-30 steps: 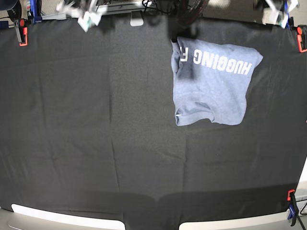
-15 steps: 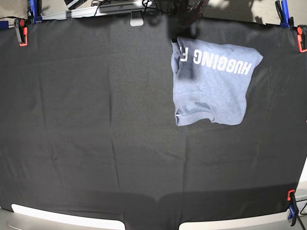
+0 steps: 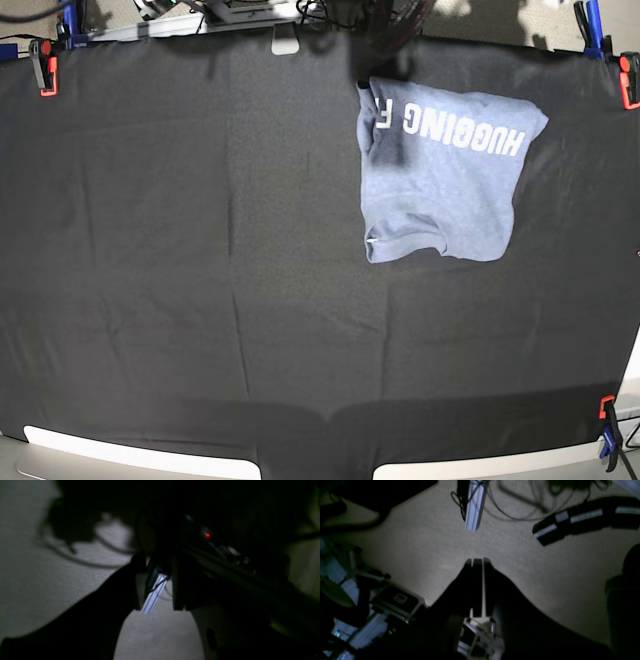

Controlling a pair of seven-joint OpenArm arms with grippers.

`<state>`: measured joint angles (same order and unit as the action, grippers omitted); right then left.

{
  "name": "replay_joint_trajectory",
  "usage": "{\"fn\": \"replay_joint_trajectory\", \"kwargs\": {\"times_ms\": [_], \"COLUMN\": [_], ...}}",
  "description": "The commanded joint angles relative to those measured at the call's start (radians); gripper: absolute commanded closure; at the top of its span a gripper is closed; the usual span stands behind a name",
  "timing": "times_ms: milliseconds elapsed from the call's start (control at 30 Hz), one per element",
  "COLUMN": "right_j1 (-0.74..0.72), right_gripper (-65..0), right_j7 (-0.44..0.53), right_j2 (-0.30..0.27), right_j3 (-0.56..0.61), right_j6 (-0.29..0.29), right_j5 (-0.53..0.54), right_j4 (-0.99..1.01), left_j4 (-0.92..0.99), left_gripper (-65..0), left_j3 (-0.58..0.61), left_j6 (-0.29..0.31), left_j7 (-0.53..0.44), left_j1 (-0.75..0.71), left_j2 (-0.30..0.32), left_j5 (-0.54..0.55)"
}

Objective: Layout the t-shirt on the table in an organized manner, then fold the t-shirt properly

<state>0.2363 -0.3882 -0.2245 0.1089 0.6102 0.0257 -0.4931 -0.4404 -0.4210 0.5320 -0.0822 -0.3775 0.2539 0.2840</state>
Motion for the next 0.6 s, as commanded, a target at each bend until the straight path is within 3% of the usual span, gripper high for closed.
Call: {"fn": "replay_joint_trajectory", "kwargs": {"times_ms": [0, 167, 333, 567], "right_j1": [-0.01, -0.031, -0.032, -0.037], "right_gripper": [-5.0, -10.2, -10.2, -10.2], "right_j7": [0.013, 0.102, 0.127, 0.148], "right_j2": [-0.004, 0.016, 0.014, 0.014], "right_j3": [-0.002, -0.002, -0.002, -0.002], "right_j6": [0.006, -0.073, -0.076, -0.076], "right_j5": [-0.004, -0.005, -0.005, -0.005], "right_j4": [0.008, 0.019, 0.019, 0.019], "left_j4": [0.003, 0.023, 0.029, 0.029], "left_gripper": [-16.5, -16.5, -16.5, -16.4], "left_j3": [-0.002, -0.002, -0.002, -0.002], "left_j6": [-0.006, -0.06, -0.076, -0.076], "left_j7": [-0.009, -0.011, -0.024, -0.025], "left_j1": [0.0, 0.054, 0.067, 0.068], "left_j2": [-0.003, -0.07, -0.113, -0.118], "left_j5": [-0.021, -0.127, -0.127, -0.127]}}
